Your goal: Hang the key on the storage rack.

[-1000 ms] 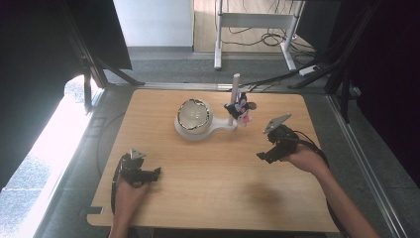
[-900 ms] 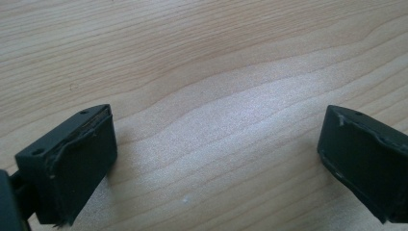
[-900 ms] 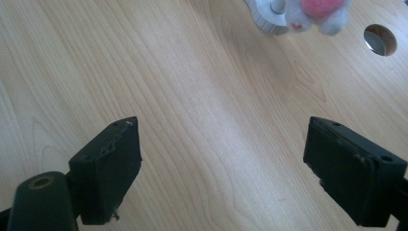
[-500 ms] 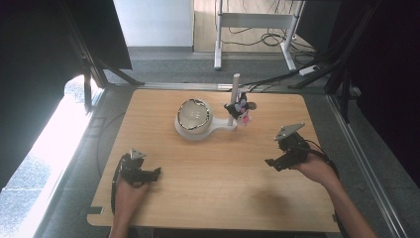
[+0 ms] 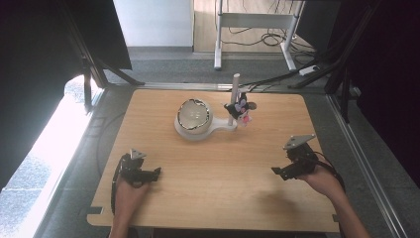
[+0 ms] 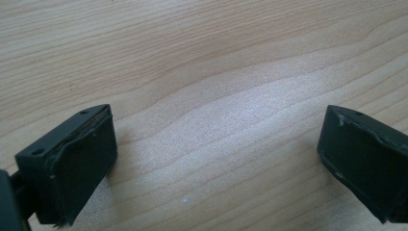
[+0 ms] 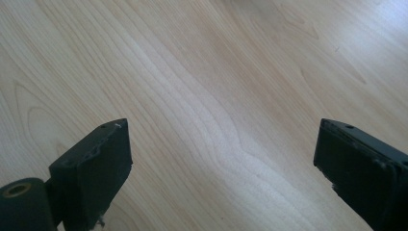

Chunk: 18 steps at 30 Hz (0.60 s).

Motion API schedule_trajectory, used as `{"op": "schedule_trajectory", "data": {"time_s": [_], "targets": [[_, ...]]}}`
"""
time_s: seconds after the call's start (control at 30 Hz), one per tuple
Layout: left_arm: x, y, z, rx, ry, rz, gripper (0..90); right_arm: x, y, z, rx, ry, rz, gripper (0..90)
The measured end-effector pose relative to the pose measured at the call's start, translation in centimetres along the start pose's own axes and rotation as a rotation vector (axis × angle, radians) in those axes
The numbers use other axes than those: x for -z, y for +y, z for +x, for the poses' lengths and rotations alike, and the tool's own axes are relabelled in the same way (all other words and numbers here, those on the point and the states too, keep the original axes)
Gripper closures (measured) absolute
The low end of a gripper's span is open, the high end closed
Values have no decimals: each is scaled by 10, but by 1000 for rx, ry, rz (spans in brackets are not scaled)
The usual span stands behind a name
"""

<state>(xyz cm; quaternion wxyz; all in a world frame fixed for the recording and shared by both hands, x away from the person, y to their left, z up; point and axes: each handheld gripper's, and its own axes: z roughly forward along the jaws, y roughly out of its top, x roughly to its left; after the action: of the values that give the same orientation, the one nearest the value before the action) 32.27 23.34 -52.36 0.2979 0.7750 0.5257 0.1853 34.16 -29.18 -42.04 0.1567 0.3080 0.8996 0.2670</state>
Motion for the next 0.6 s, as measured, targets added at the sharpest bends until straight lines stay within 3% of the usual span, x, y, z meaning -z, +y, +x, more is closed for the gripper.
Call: {"op": "schedule_trajectory", "data": {"time_s": [0.27,0.6], "targets": [[0,0,0,0,0,0,2,-9,-18,6,-31,-10,-16,56],[0,0,0,3,0,-3,3,-42,-48,19,-65,9,-19,57]]}}
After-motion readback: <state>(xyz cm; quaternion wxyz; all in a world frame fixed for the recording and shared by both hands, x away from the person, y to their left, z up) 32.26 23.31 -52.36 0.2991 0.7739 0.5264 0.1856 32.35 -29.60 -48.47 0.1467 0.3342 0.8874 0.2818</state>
